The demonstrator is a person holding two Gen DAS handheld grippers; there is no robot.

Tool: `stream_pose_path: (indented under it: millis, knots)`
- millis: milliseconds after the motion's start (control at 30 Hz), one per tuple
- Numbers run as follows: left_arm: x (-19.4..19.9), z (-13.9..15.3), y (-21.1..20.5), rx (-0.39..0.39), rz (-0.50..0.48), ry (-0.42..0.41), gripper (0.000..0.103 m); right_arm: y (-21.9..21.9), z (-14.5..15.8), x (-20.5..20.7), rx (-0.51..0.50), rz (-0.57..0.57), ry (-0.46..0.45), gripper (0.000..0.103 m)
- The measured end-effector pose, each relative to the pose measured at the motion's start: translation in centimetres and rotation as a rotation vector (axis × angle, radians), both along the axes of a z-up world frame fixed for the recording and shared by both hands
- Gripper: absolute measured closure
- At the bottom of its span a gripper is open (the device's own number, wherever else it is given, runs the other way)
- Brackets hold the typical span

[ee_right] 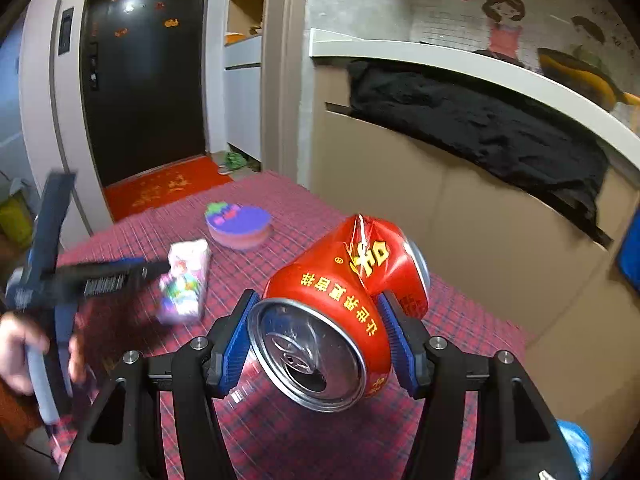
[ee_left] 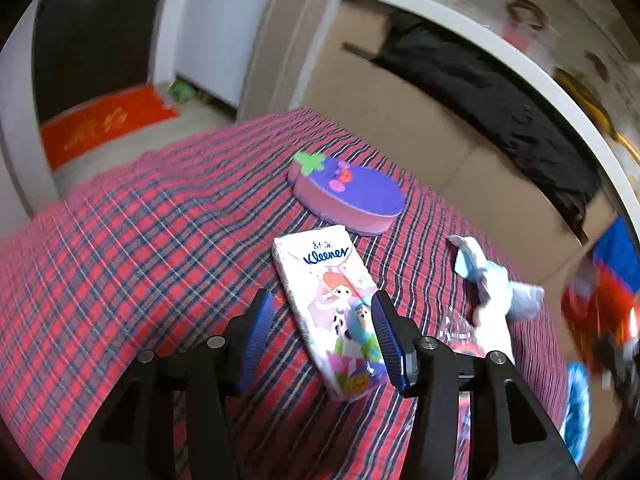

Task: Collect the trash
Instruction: 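Grasp the red soda can with the right tool while the left tool grasps the tissue pack, then carry the soda can and tissue pack over the blue bin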

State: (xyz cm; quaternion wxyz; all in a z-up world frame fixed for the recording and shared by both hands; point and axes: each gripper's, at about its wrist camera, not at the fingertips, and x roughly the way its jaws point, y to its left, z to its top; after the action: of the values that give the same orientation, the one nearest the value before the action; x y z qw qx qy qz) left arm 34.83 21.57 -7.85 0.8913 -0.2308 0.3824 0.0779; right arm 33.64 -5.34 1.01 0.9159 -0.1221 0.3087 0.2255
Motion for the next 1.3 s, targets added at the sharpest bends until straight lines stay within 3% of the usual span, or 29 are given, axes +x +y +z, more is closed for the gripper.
stream_pose_path:
  millis: [100, 300, 433, 567, 700, 767, 900, 1133, 1300]
  knots:
    - [1.7, -1.0, -0.9, 0.024, 0.011, 0.061, 0.051, -2.0, -0.5, -1.2, 0.011, -0.021, 0.014, 0.047]
    - [2.0, -1.7, -1.4, -0.063, 0.091, 0.076, 0.051, -4.7, -1.8, -3.4, 0.07, -0.055, 0.057, 0.047]
    - [2.1, -0.8, -3.3, -0.11, -0.013, 0.057, 0.052, -5.8, -2.5, -4.5, 0.085, -0.071, 0.071, 0.047]
    - [1.7, 0.9, -5.7, -0.049, -0.101, -0.014, 0.052, -6.1, -2.6, -5.2, 0.1, -0.075, 0.07, 0.047]
    - [2.0, 1.7, -7.0, -0.095, -0.17, -0.048, 0.053, -6.1, -2.7, -5.5, 0.105, -0.073, 0.072, 0.047]
    - [2.0, 2.0, -7.8, -0.072, -0.189, -0.053, 0.054, -6.1, -2.7, -5.8, 0.098, -0.07, 0.067, 0.047]
    - [2.4, 2.2, -9.0, 0.015, -0.177, -0.026, 0.061, -5.9, -2.8, -6.1, 0.087, -0.066, 0.06, 0.047]
    - [2.7, 1.7, -8.7, 0.044, -0.161, -0.004, 0.078, -5.6, -2.9, -6.4, 0.071, -0.062, 0.048, 0.047]
    - [1.8, 1.5, -8.0, 0.042, -0.174, -0.013, 0.083, -5.3, -2.8, -6.6, 0.066, -0.057, 0.042, 0.047]
